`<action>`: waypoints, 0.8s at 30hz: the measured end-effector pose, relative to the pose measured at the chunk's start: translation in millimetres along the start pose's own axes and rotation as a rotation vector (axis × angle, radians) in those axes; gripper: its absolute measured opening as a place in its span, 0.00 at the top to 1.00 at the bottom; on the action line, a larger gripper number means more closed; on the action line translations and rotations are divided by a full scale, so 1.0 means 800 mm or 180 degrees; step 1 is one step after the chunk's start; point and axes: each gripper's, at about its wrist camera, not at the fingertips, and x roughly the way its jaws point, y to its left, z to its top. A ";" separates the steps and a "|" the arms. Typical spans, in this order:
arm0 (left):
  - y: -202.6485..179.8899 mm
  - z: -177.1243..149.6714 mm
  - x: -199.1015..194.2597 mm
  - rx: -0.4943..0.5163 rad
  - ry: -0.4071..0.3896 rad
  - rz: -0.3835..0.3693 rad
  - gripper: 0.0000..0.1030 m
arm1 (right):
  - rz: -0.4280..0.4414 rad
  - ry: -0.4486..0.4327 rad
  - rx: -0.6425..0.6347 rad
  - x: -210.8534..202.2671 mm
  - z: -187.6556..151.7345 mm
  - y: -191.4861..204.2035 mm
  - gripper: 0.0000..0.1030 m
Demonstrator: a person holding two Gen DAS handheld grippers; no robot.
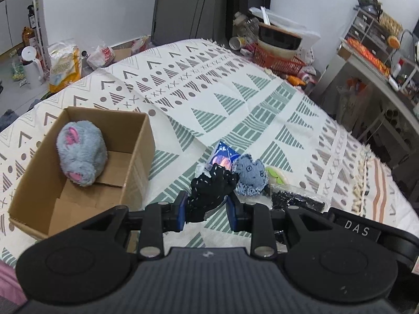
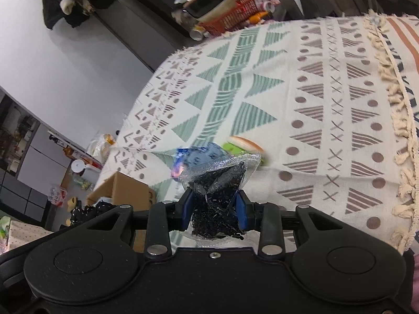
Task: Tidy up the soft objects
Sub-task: 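Carry the black plush with the left tool toward the box while the right tool carries the bag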
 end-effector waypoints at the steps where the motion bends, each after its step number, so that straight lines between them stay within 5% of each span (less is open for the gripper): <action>1: 0.003 0.001 -0.005 -0.0003 -0.0025 0.0002 0.71 | 0.0021 -0.0015 -0.0014 -0.002 0.000 0.004 0.67; 24: 0.076 0.022 -0.037 -0.0248 -0.0202 0.0053 0.71 | 0.0273 -0.0331 -0.0525 -0.012 -0.013 0.085 0.67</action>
